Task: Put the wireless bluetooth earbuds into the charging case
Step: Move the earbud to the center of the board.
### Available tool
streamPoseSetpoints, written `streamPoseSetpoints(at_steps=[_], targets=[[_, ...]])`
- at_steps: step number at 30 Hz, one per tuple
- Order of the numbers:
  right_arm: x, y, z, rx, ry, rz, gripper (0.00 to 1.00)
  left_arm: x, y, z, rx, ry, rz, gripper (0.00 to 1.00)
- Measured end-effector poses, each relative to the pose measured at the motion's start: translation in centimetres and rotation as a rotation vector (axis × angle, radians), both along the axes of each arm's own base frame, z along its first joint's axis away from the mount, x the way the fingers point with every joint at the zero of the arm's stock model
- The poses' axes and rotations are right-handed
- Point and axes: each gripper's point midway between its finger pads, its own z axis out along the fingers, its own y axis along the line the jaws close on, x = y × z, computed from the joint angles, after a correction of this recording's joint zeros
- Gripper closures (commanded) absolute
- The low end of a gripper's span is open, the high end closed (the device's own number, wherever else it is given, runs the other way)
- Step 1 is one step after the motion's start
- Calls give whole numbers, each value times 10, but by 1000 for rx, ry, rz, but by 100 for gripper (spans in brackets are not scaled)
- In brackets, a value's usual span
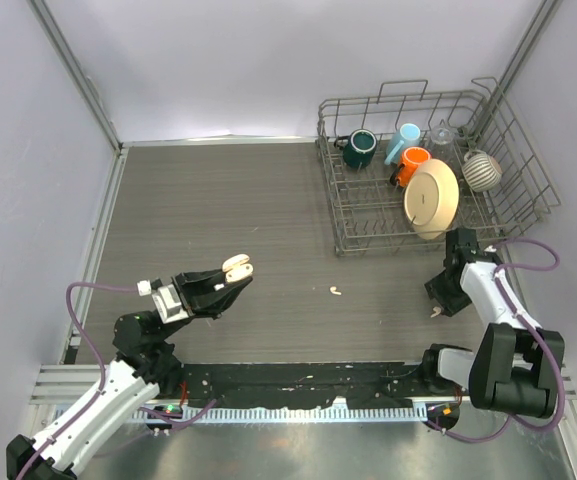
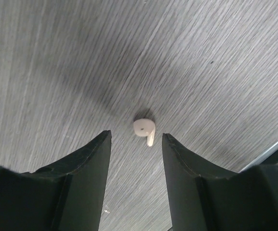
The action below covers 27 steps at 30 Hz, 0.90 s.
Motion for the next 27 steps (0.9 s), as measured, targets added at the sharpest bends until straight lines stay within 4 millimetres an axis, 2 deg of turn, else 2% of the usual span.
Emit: streamPoseSetpoints(at_steps=[7,27], targets=[[-5,-6,-18,4,49,-10,50,0,0,-1,4,1,0,100],[3,-12,-23,-8,18,-15,60,-1,1,-3,11,3,3,100]])
